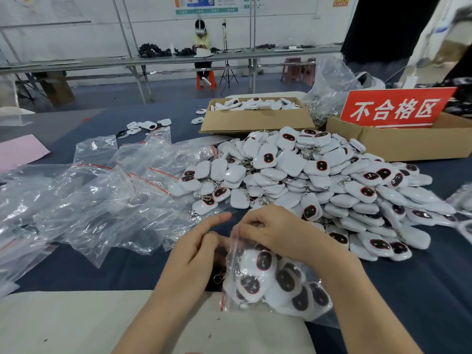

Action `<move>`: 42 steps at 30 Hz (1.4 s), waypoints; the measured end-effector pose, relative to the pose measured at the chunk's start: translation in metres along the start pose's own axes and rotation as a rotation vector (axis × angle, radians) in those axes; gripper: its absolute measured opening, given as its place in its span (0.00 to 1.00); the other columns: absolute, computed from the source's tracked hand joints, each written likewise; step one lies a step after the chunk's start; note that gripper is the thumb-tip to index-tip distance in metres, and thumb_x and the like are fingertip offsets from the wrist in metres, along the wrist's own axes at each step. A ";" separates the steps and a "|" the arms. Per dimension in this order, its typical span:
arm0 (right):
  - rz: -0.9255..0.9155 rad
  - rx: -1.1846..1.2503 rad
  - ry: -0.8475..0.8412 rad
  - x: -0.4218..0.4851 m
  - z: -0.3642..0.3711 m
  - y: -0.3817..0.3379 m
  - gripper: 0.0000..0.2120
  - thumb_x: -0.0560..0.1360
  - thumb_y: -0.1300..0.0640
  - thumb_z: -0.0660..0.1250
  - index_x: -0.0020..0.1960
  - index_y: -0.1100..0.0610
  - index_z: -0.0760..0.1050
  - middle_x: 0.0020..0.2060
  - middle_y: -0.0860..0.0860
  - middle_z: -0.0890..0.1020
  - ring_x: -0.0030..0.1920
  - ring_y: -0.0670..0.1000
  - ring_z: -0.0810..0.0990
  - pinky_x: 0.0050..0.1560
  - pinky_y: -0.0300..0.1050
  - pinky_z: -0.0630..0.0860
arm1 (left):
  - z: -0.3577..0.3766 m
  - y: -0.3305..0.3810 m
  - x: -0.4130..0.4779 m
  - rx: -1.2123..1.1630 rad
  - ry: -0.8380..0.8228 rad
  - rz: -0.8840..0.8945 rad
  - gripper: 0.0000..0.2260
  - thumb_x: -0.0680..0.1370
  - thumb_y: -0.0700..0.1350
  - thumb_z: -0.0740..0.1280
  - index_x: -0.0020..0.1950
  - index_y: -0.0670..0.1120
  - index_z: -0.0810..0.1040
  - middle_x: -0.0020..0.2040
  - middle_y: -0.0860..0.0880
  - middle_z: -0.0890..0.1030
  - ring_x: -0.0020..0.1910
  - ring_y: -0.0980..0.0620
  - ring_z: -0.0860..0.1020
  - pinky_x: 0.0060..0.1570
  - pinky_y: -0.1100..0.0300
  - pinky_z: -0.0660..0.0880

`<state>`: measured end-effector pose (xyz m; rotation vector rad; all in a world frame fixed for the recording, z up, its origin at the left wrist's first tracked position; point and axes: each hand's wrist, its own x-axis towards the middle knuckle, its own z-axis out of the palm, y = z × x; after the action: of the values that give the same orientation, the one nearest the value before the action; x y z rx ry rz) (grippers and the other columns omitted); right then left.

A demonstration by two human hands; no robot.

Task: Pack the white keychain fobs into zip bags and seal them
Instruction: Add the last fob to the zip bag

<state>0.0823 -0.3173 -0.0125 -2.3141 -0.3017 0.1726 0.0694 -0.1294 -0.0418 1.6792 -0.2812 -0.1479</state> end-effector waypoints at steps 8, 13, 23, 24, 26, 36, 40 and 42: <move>0.072 -0.024 0.275 -0.001 -0.012 0.015 0.07 0.80 0.48 0.65 0.53 0.44 0.81 0.43 0.40 0.83 0.43 0.38 0.78 0.46 0.38 0.72 | -0.007 -0.009 0.012 0.014 0.160 -0.040 0.17 0.84 0.35 0.54 0.56 0.49 0.80 0.41 0.45 0.87 0.42 0.49 0.84 0.44 0.55 0.79; 0.251 -0.285 0.230 -0.008 -0.018 0.021 0.17 0.77 0.47 0.69 0.64 0.46 0.75 0.59 0.48 0.74 0.61 0.49 0.72 0.61 0.46 0.71 | -0.009 -0.011 0.013 0.021 0.179 -0.069 0.17 0.84 0.35 0.55 0.56 0.50 0.80 0.41 0.46 0.87 0.40 0.51 0.83 0.44 0.55 0.78; 0.292 -0.377 0.100 -0.006 -0.013 0.017 0.28 0.80 0.53 0.65 0.76 0.45 0.59 0.64 0.53 0.70 0.65 0.54 0.70 0.63 0.48 0.69 | -0.009 -0.011 0.013 0.020 0.166 -0.080 0.16 0.84 0.36 0.55 0.57 0.51 0.80 0.40 0.46 0.87 0.39 0.53 0.82 0.42 0.59 0.78; 0.287 -0.373 0.109 -0.005 -0.012 0.017 0.27 0.80 0.52 0.65 0.76 0.45 0.60 0.63 0.53 0.70 0.65 0.54 0.71 0.62 0.48 0.69 | -0.009 -0.011 0.013 0.017 0.165 -0.081 0.16 0.84 0.36 0.55 0.57 0.51 0.80 0.40 0.47 0.87 0.39 0.53 0.82 0.42 0.60 0.78; 0.293 -0.337 0.143 -0.002 -0.011 0.019 0.24 0.80 0.49 0.65 0.74 0.45 0.65 0.61 0.53 0.71 0.62 0.53 0.73 0.57 0.46 0.69 | -0.009 -0.012 0.013 0.013 0.161 -0.082 0.16 0.84 0.36 0.55 0.57 0.51 0.80 0.41 0.47 0.87 0.39 0.53 0.82 0.42 0.60 0.78; 0.043 -0.158 0.265 0.000 -0.007 0.006 0.18 0.83 0.46 0.56 0.35 0.47 0.68 0.40 0.47 0.73 0.40 0.46 0.72 0.41 0.41 0.67 | -0.008 -0.010 0.013 -0.100 0.204 0.012 0.09 0.84 0.45 0.62 0.56 0.51 0.82 0.42 0.50 0.85 0.38 0.55 0.80 0.40 0.60 0.79; -0.147 0.023 0.132 0.007 0.003 -0.006 0.22 0.82 0.42 0.58 0.34 0.52 0.68 0.31 0.45 0.72 0.30 0.42 0.68 0.36 0.37 0.67 | -0.007 -0.004 0.008 -0.119 0.178 0.139 0.11 0.78 0.56 0.66 0.53 0.53 0.84 0.38 0.53 0.81 0.36 0.56 0.78 0.37 0.65 0.76; -0.174 0.032 0.082 0.009 0.010 -0.009 0.21 0.83 0.43 0.59 0.34 0.52 0.69 0.28 0.44 0.70 0.29 0.42 0.67 0.35 0.38 0.66 | -0.008 -0.002 0.008 -0.118 0.216 0.174 0.10 0.78 0.56 0.66 0.51 0.53 0.83 0.36 0.53 0.81 0.35 0.57 0.77 0.36 0.67 0.75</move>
<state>0.0876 -0.3017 -0.0129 -2.2435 -0.4529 -0.0035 0.0791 -0.1232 -0.0419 1.5310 -0.2490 0.1439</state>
